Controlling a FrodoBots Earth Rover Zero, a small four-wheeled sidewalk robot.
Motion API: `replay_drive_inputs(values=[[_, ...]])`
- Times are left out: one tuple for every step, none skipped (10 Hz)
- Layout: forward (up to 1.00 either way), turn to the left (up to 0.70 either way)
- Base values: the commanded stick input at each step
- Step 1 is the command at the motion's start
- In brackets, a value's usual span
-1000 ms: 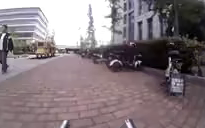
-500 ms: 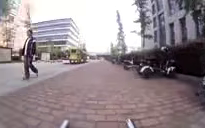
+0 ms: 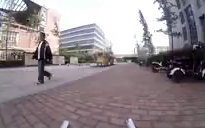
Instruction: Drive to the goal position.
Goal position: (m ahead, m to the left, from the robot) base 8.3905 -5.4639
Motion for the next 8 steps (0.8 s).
replay_drive_inputs(values=[[0.45, -0.27], [0.45, -0.27], [0.45, -0.27], [0.45, -0.27], [0.45, -0.27], [0.45, -0.27], [0.45, -0.27], [0.45, -0.27]])
